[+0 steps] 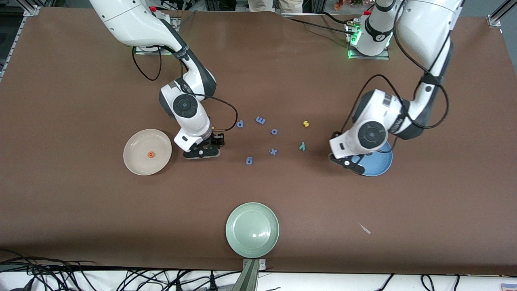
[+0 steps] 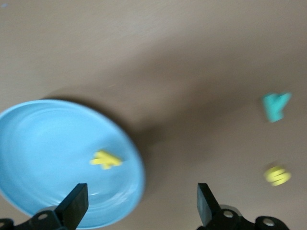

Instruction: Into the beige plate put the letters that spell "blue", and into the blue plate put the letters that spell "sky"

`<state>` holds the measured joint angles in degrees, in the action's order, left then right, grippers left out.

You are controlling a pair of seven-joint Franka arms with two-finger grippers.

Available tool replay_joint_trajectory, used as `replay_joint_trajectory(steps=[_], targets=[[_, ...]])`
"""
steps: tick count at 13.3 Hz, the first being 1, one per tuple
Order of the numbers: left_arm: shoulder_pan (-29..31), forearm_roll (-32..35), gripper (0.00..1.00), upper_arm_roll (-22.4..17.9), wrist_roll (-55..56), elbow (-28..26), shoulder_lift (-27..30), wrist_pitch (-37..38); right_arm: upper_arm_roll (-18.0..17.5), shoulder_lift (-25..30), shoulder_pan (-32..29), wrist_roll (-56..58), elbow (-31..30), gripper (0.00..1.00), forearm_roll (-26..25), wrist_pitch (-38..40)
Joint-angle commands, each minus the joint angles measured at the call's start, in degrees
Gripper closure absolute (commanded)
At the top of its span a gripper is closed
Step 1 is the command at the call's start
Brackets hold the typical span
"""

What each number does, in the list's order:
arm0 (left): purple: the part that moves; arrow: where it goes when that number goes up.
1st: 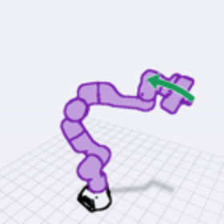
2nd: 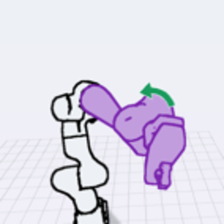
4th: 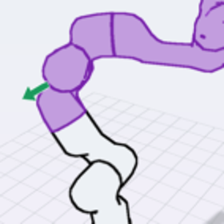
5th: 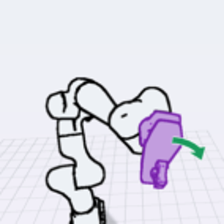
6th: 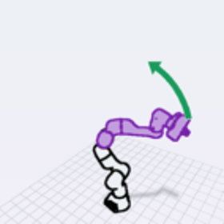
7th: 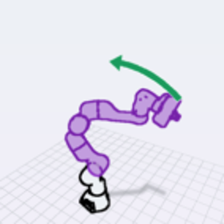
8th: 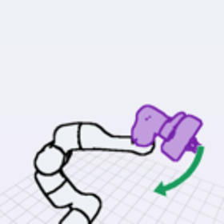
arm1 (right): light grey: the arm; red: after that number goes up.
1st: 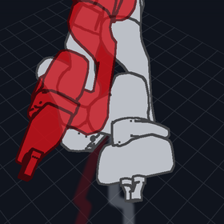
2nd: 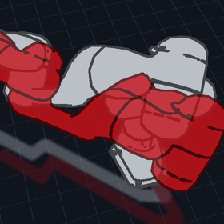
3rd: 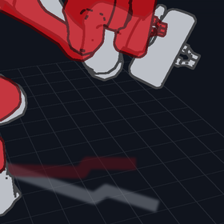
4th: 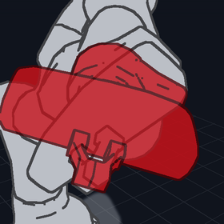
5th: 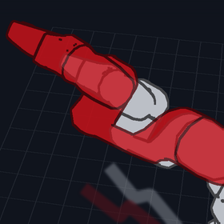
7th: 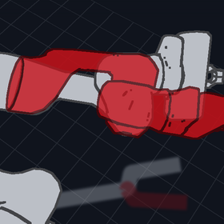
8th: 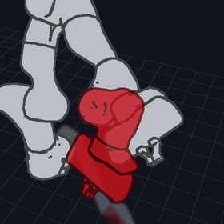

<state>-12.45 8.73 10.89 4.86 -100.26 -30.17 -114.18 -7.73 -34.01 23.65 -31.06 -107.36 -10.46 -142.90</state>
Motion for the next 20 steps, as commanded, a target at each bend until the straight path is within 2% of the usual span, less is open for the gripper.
replay_joint_trajectory(steps=[1,2,5,11,12,13,14,15,16,17,18,20], targets=[[-7.65,0.23,0.00,-0.34,15.03,3.50,-5.41,-5.40,-0.10,-2.02,0.79,0.30,1.54,0.30,-2.02,-0.01],[-8.29,0.32,0.00,-0.34,16.92,3.15,-6.99,-10.14,-0.10,-2.28,0.79,0.39,1.37,0.32,-2.02,-0.19],[-9.08,0.32,0.00,-0.34,17.20,3.14,-9.64,-17.11,-0.10,-3.07,0.44,0.39,1.01,0.40,-2.02,-0.63],[-9.00,0.23,0.02,-0.34,17.90,1.12,-10.35,-17.57,0.08,-2.64,-0.09,1.79,0.66,0.85,-2.02,-0.28],[-9.17,0.23,0.09,-0.34,17.82,1.12,-10.35,-17.66,0.25,-2.37,-0.18,2.84,0.83,0.92,-2.02,-0.10],[-9.34,0.32,0.16,-0.34,17.90,1.12,-10.35,-18.18,0.52,-2.02,-0.53,3.89,0.84,0.92,-2.02,0.16],[-9.35,0.32,0.19,-0.34,17.90,1.12,-10.43,-18.80,0.78,-1.59,-0.97,5.12,1.10,0.93,-1.94,1.12],[-9.35,0.40,0.34,-0.34,17.03,1.03,-10.44,-18.89,0.69,-1.15,-1.84,6.79,2.14,0.93,-1.50,3.57],[-9.35,0.41,0.62,-0.34,16.94,1.12,-10.44,-18.89,0.69,-0.79,-2.89,8.80,5.11,0.93,-1.50,8.55],[-9.35,0.32,0.77,-0.34,17.02,1.03,-10.44,-18.89,0.69,-0.88,-3.86,11.96,8.71,0.93,-1.32,14.43],[-9.26,0.32,0.81,-0.34,17.02,1.12,-10.35,-18.89,0.69,-0.88,-4.57,15.30,12.05,0.93,-1.15,19.01],[-9.35,0.32,0.83,-0.34,17.02,1.12,-10.35,-18.89,0.87,-0.70,-6.93,22.32,14.37,0.93,-1.14,23.79]])
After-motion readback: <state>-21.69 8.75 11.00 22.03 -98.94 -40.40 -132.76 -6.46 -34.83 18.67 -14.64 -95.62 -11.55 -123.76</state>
